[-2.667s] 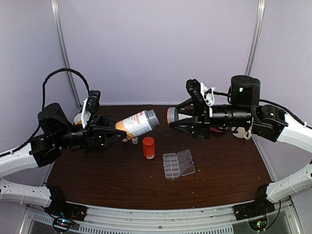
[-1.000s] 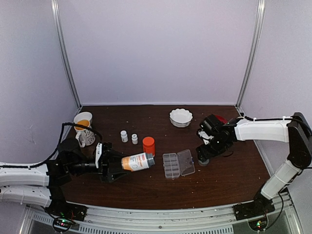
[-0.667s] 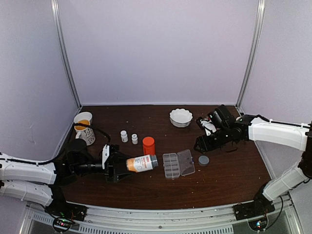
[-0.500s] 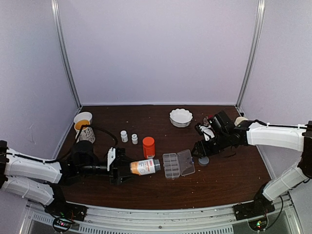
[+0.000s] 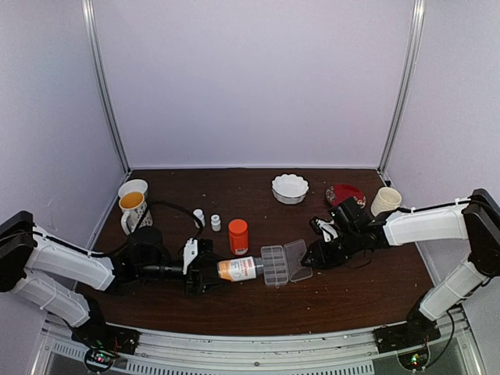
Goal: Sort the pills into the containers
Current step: Hold the pill container at the center of the board.
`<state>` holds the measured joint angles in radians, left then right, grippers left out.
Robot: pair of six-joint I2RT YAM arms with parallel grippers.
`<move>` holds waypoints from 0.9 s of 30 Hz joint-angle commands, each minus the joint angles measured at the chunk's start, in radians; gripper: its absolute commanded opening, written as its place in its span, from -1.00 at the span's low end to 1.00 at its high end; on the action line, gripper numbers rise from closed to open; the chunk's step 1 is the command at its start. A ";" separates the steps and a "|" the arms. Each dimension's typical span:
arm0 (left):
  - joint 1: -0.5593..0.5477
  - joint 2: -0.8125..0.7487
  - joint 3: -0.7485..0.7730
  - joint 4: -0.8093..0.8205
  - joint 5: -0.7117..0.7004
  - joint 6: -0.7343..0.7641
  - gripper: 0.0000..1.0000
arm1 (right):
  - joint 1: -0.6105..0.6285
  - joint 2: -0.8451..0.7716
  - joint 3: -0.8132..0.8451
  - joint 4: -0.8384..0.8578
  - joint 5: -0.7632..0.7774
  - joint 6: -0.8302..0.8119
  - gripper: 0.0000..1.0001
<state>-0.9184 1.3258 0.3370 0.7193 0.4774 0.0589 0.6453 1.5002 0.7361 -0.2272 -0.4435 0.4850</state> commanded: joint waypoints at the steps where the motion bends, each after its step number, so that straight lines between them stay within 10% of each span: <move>1: -0.007 0.033 0.029 0.112 0.008 0.010 -1.00 | 0.002 -0.053 -0.040 0.039 0.009 0.034 0.02; 27: -0.011 0.165 0.124 0.056 0.015 0.028 -1.00 | 0.014 0.010 -0.080 0.120 -0.017 0.058 -0.08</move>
<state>-0.9234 1.4776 0.4198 0.7528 0.4828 0.0639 0.6548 1.4841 0.6682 -0.1211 -0.4862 0.5484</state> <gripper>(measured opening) 0.541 0.492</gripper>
